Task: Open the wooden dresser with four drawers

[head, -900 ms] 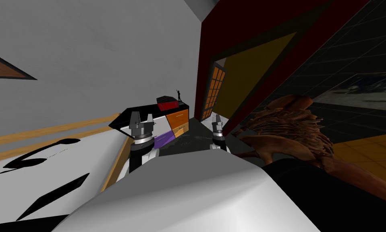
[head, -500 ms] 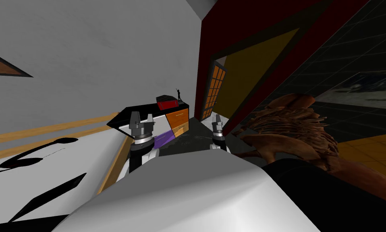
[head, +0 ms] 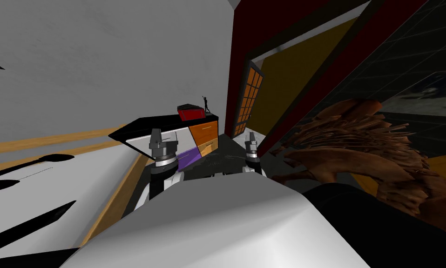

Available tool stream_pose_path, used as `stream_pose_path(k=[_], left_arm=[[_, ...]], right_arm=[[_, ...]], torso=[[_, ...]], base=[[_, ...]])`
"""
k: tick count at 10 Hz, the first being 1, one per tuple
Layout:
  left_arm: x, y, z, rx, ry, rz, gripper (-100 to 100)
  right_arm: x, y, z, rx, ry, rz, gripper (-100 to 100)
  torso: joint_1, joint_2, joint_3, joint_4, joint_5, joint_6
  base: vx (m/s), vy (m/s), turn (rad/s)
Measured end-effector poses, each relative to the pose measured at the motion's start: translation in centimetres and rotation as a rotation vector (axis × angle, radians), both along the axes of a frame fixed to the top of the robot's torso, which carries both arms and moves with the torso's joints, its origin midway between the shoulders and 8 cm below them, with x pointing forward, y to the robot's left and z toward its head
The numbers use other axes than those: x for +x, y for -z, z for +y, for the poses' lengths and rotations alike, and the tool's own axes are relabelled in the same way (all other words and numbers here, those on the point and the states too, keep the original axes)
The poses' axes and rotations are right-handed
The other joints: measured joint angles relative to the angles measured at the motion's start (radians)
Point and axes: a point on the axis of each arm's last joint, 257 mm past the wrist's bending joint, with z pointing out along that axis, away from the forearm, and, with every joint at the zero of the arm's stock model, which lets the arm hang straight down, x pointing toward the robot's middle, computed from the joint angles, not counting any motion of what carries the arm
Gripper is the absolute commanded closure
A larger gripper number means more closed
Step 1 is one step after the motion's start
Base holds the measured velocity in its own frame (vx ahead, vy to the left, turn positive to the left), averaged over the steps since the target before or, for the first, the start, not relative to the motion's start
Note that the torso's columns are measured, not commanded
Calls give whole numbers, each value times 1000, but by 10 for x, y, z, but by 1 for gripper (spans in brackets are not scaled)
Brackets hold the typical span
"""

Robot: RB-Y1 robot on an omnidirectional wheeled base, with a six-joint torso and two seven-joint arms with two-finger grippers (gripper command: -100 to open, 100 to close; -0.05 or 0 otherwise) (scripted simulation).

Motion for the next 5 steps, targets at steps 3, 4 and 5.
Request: stream_pose_path(k=[3,4,5], left_arm=[[4,5,-2,34,14,18,-100],[7,8,-3,53,20,31,-100],[10,13,-3,69,24,46,-100]], right_arm=[[0,0,0,0,0,1,0],[0,0,0,0,0,1,0],[0,0,0,0,0,1,0]], torso=[[0,115,-237,116,0,0],[-1,117,-242,119,0,0],[-2,117,-243,120,0,0]], base=[[42,-20,19],[93,-51,32],[112,-59,43]])
